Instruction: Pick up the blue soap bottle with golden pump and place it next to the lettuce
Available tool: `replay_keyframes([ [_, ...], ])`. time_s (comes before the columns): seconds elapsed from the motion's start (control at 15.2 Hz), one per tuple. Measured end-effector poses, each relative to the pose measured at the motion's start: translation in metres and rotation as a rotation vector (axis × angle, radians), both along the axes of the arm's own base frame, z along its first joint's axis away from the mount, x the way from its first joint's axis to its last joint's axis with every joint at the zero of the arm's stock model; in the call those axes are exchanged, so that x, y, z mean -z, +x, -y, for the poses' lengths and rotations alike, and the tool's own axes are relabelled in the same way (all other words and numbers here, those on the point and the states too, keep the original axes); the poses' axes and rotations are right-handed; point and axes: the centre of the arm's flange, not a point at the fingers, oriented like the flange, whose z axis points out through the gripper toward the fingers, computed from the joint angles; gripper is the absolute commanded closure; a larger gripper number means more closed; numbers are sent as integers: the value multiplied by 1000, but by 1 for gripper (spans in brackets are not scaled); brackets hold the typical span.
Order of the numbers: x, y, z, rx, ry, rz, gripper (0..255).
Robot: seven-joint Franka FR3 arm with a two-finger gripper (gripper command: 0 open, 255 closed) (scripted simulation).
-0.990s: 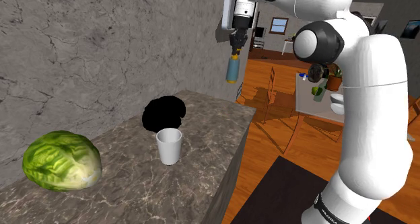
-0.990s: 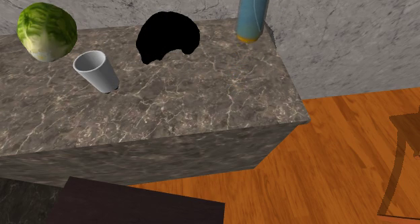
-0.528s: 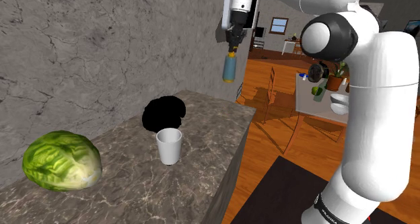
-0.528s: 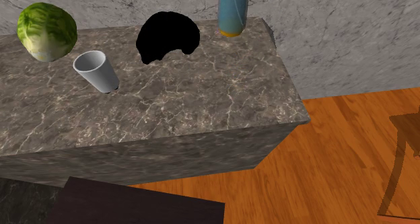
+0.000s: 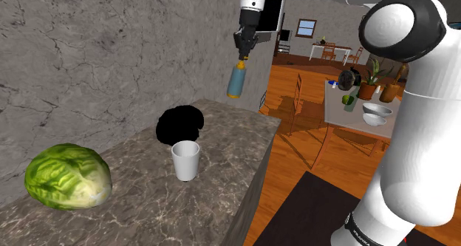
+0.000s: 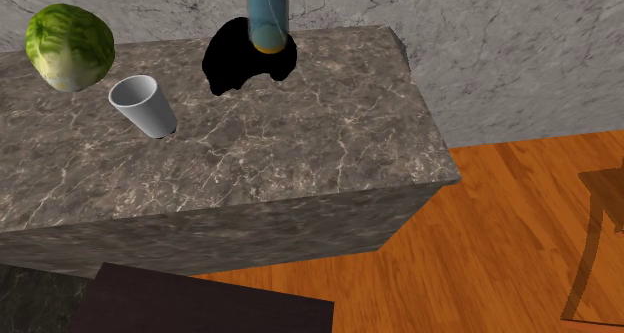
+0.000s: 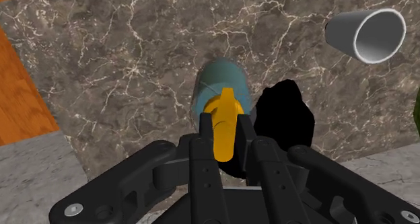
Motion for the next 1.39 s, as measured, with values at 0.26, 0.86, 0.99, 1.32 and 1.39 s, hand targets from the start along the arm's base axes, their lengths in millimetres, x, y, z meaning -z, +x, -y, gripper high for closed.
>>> replay_keyframes([
  [0.26, -1, -9, -52, 0, 0, 1, 255],
  [0.86, -2, -23, -169, 0, 0, 0, 255],
  [0.99, -3, -23, -197, -1, 0, 0, 255],
  [1.32, -6, -33, -263, 0, 0, 0, 255],
  [1.39, -3, -36, -277, -1, -1, 0, 255],
])
